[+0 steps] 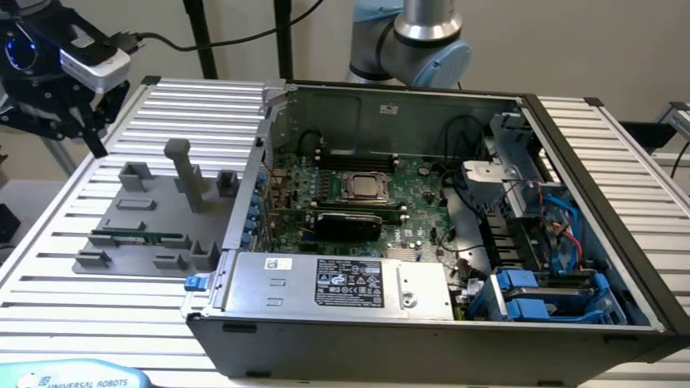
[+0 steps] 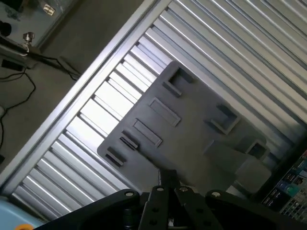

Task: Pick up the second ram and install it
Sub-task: 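Pick up the second ram and move it above second insertion slot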

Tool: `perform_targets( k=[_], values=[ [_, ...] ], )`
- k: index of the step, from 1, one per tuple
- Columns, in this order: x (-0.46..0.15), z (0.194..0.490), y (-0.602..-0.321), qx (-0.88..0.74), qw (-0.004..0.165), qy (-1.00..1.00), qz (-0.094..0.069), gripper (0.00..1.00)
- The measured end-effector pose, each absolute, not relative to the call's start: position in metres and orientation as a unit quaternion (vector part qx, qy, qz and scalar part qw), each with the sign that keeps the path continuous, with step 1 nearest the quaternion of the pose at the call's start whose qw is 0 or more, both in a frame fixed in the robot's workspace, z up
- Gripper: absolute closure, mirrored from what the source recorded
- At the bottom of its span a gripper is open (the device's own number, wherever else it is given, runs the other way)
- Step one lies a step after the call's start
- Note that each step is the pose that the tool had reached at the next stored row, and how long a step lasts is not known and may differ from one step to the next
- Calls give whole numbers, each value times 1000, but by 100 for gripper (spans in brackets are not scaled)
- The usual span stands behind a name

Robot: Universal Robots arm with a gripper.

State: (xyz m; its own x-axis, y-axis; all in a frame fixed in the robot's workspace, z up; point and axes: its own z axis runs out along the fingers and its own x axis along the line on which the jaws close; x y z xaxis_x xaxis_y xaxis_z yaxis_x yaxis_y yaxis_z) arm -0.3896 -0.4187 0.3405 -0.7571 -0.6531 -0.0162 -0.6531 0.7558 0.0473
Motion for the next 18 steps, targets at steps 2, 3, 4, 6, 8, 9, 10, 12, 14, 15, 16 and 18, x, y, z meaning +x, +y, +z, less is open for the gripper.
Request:
perform_targets(
  k=[2, 3, 4, 6, 8, 9, 10, 12, 14, 15, 16, 18],
  values=[
    [-390, 339, -419, 365, 1, -931, -25, 89],
    [-390, 339, -419, 374, 1, -927, -25, 89],
    [-390, 338, -419, 382, 2, -924, -25, 89],
    [-390, 337, -419, 399, 2, -917, -25, 89],
    [-390, 336, -419, 416, 2, -909, -25, 89],
    [-390, 336, -419, 424, 3, -905, -25, 89],
    [-390, 335, -419, 432, 3, -902, -25, 89],
    [-390, 334, -419, 448, 3, -894, -25, 89],
    [-390, 333, -419, 465, 4, -885, -25, 89],
    [-390, 332, -419, 473, 4, -881, -25, 89],
    [-390, 332, -419, 481, 4, -877, -25, 89],
    [-390, 330, -419, 496, 4, -868, -24, 89]
  ],
)
